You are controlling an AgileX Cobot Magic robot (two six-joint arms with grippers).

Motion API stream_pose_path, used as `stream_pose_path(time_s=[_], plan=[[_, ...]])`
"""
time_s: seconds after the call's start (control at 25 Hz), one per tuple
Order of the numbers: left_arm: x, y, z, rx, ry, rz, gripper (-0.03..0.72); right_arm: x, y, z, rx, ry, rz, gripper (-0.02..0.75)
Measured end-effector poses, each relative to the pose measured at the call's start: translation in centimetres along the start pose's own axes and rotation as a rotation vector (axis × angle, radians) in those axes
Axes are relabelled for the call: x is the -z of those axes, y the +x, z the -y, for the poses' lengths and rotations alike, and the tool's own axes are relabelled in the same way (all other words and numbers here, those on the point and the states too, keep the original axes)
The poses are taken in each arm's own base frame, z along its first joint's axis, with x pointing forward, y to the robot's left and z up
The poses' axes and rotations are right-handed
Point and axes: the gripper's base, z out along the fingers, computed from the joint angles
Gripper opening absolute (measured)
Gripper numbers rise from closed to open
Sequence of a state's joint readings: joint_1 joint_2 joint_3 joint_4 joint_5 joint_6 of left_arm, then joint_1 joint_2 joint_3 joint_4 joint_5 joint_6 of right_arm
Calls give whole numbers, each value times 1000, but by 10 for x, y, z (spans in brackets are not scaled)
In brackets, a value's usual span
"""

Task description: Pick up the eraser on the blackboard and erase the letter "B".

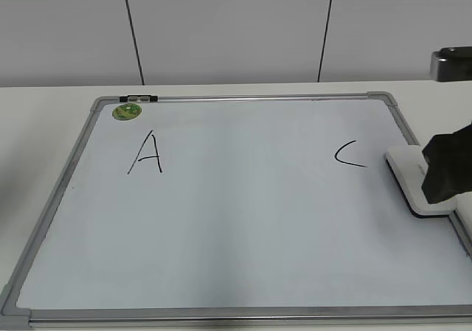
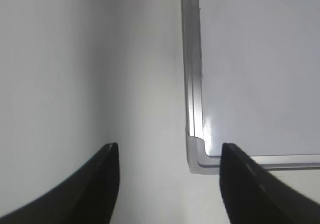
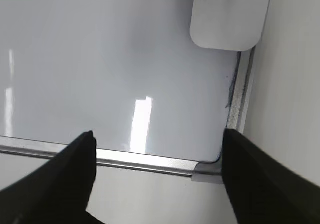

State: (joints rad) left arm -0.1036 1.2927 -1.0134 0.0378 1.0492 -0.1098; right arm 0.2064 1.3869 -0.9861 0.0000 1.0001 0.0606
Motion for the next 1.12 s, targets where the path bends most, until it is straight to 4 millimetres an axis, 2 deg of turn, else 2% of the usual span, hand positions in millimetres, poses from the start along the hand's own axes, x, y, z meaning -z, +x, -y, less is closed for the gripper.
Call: stream_pose_path(time_s=[0.24, 0.44, 0.6, 0.8, 0.92, 1.12], plan=[[16, 57, -6, 2, 8, 100, 477, 21, 31, 2, 0, -3, 50, 575], [20, 99, -11, -4, -1, 150, 474, 40, 75, 3, -10, -22, 117, 575], [27, 128, -15, -7, -13, 184, 471, 46, 106, 5, -9, -23, 163, 575], [43, 150, -18, -1, -10, 271, 453, 50, 151, 12, 9, 17, 235, 575], [46, 156, -19, 1, -10, 277, 442, 49, 171, 14, 11, 26, 257, 575], [46, 158, -19, 1, -12, 260, 439, 50, 192, 16, 27, 29, 323, 575]])
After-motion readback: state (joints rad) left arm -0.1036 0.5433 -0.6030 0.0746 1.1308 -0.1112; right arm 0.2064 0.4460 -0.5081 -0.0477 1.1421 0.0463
